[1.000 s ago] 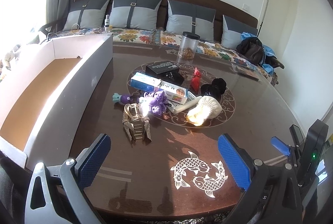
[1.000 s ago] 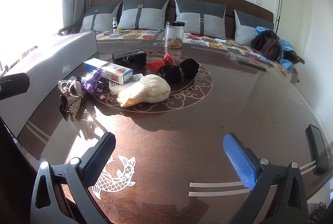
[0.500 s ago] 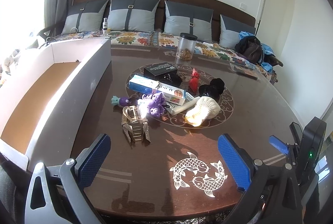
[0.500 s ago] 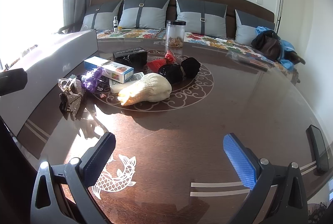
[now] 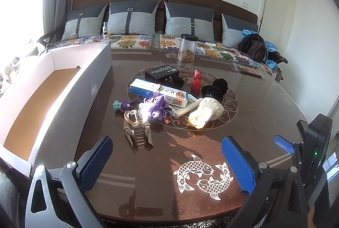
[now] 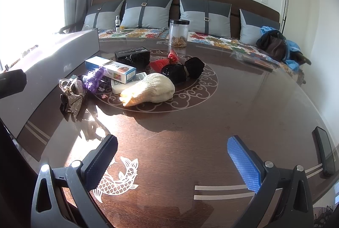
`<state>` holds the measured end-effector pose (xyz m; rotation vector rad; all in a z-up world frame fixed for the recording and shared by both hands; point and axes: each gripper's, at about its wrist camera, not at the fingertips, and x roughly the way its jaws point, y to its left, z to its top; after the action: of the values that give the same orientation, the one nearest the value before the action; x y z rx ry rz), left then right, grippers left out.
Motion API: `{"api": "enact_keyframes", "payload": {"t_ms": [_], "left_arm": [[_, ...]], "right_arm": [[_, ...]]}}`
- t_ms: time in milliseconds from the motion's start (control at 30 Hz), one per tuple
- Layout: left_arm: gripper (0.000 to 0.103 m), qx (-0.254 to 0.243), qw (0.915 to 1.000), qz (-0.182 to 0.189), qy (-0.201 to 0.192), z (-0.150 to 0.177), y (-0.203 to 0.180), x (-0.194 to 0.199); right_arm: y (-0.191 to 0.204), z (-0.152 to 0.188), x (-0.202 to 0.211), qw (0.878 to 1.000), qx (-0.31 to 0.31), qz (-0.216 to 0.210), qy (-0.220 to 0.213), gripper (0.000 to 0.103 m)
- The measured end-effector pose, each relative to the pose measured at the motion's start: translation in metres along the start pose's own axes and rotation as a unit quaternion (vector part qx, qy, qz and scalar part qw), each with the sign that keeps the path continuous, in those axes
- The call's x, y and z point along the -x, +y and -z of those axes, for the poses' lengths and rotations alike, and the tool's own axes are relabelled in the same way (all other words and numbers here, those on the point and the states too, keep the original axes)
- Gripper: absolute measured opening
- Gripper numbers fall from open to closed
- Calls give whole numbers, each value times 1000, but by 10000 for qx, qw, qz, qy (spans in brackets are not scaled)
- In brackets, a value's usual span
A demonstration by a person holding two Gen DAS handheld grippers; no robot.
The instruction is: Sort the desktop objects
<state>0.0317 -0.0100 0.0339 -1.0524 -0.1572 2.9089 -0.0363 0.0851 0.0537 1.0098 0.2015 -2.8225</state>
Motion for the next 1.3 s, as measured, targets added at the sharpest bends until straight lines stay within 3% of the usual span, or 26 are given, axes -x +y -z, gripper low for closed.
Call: {"api": "enact_keyframes", "payload": {"t_ms": [1300], "left_arm": [[103, -498, 9983, -296, 46, 1, -14, -3]], "right_arm": [[2, 3, -6, 10000, 9, -17, 29, 103]]}}
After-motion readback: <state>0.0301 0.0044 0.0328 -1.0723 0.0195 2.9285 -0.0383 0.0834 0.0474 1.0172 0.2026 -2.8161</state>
